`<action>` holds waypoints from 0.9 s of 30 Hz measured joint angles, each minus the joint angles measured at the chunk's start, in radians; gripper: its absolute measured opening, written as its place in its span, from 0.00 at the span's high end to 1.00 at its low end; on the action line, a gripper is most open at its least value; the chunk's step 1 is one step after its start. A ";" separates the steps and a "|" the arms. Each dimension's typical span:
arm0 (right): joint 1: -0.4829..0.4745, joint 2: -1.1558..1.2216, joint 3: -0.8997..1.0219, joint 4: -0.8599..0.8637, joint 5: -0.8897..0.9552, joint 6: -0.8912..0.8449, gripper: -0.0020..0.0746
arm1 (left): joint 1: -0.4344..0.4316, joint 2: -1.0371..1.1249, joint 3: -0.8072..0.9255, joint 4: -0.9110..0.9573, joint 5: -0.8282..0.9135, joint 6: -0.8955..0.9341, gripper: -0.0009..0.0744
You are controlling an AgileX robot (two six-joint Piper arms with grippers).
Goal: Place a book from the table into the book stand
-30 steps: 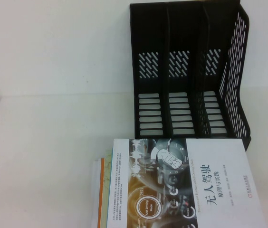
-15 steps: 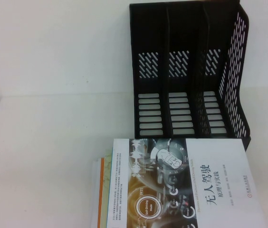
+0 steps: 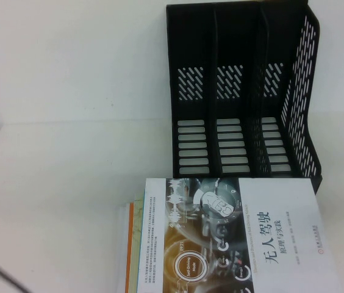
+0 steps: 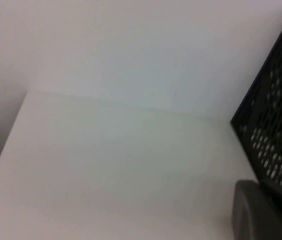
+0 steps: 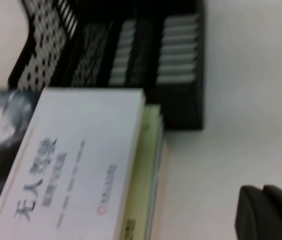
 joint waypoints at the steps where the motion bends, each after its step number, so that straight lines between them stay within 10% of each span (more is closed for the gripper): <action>1: 0.000 0.046 0.000 0.043 0.002 -0.055 0.98 | 0.000 0.038 -0.020 -0.002 0.021 0.000 0.99; 14: 0.000 0.575 -0.002 0.473 0.008 -0.502 0.98 | 0.000 0.319 -0.098 -0.244 0.071 -0.033 0.99; 27: 0.000 0.610 -0.005 0.587 0.141 -0.561 0.98 | 0.000 0.319 -0.098 -0.495 0.083 0.090 0.99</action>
